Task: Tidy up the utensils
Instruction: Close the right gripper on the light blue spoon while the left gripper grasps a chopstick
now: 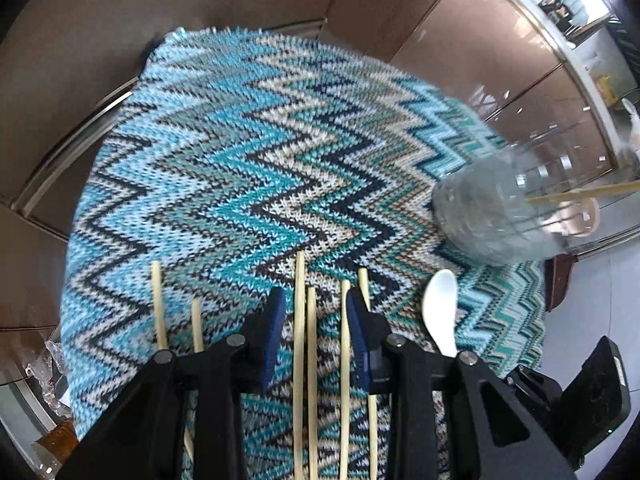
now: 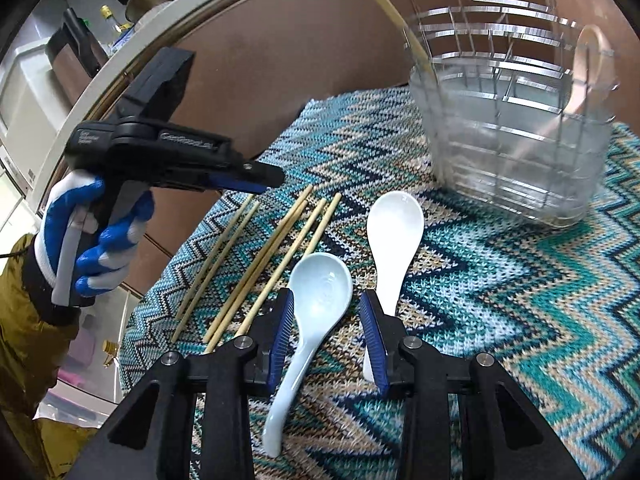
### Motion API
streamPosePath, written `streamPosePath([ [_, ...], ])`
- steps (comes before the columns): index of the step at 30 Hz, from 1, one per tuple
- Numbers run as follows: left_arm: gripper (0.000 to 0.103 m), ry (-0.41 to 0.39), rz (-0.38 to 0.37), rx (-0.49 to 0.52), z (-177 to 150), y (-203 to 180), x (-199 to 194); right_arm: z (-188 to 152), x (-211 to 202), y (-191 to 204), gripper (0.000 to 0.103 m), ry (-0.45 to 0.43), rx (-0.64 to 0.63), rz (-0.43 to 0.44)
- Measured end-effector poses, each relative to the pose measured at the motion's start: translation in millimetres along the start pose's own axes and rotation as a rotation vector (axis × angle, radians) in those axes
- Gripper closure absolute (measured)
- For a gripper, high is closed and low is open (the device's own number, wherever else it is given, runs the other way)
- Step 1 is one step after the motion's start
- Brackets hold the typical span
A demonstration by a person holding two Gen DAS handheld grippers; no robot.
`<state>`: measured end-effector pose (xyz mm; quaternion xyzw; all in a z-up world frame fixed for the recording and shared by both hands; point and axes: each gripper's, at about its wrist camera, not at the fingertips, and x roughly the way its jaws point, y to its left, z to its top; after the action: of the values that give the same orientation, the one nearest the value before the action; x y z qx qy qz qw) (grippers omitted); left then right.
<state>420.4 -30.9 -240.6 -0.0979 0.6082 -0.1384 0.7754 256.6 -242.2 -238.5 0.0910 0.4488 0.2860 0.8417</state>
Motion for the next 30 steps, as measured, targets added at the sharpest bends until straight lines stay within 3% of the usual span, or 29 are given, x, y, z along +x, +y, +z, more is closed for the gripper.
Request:
streamPosePath([
  [13,0.089,0.052,0.054,0.001,12.5,3.0,26.0,8.7,12.2,-4.9,0.071,0.048,-0.032,0.039],
  [30,0.098,0.033,0.06,0.063,0.5,-5.9,39.7,31.1,33.5,-10.2,0.071,0.108,-0.103,0.034],
])
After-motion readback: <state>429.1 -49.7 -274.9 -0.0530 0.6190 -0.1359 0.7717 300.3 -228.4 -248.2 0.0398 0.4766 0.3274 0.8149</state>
